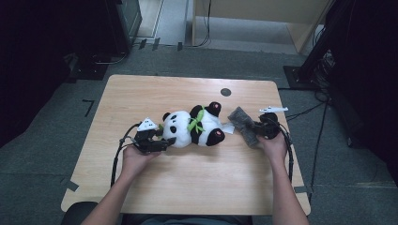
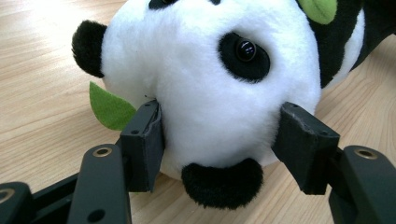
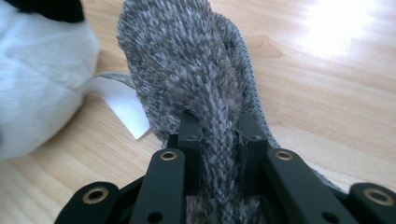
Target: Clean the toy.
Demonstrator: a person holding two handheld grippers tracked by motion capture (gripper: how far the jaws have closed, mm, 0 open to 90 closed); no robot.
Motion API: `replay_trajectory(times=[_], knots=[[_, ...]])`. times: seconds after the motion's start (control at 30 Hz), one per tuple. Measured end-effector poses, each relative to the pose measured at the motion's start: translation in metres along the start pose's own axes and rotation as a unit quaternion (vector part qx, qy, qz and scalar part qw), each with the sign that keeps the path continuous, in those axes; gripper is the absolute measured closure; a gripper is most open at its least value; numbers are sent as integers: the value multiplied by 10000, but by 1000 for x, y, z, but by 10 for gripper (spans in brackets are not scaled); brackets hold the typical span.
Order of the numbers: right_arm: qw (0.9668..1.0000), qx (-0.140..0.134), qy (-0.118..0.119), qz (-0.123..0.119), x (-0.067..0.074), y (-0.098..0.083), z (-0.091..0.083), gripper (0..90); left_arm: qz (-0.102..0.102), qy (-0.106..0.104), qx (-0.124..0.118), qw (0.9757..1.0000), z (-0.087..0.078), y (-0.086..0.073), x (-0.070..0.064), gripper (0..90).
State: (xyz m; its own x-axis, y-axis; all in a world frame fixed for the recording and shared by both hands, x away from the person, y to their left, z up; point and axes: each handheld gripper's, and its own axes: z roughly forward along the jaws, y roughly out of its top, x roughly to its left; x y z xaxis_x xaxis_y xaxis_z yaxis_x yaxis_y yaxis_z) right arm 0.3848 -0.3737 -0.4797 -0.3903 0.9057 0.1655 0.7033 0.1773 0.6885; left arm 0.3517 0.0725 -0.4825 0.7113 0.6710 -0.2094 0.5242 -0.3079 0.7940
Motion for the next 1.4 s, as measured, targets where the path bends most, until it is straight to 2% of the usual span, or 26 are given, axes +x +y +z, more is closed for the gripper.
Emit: replay_trajectory(times=[0.13, 0.33, 0.43, 0.47, 0.5, 0.53, 0.63, 0.73, 0.77, 0.9, 1.23, 1.4], knots=[[10000, 86, 3, 38, -4, -3, 11, 752, -16, -7, 10, 10000, 0, 0, 0, 357], [10000, 62, -30, 70, -7, -5, 13, 694, 6, -17, 6, 10000, 0, 0, 0, 337], [9999, 47, -69, 80, -9, -5, 13, 607, 27, -20, 13, 10000, 0, -1, 0, 325], [9999, 47, -69, 80, -9, -5, 13, 607, 27, -20, 13, 10000, 0, -1, 0, 323], [9999, 38, -77, 67, -9, -5, 12, 538, 32, -25, 12, 10000, 0, -1, 0, 320], [9999, 38, -77, 67, -9, -5, 12, 538, 35, -32, 10, 10000, 1, -1, 1, 320], [9997, 33, -229, -13, -6, -3, 11, 412, 29, -90, 19, 10000, 1, -2, 2, 300], [9993, 69, -358, -48, -3, -2, 9, 403, 23, -104, 23, 9999, 1, -2, 3, 291], [9995, 24, -309, 43, -2, -1, 6, 396, 30, -95, 15, 9999, 2, -2, 3, 289], [9996, -127, -186, 148, 0, 1, -2, 382, 34, -93, 10, 10000, 1, -2, 3, 283], [9992, -378, 51, -75, 20, 5, -22, 296, -20, -71, 19, 10000, 1, -1, 3, 242], [9988, -434, 227, -66, 28, 5, -26, 260, -30, -93, 13, 10000, 1, -1, 3, 240]])
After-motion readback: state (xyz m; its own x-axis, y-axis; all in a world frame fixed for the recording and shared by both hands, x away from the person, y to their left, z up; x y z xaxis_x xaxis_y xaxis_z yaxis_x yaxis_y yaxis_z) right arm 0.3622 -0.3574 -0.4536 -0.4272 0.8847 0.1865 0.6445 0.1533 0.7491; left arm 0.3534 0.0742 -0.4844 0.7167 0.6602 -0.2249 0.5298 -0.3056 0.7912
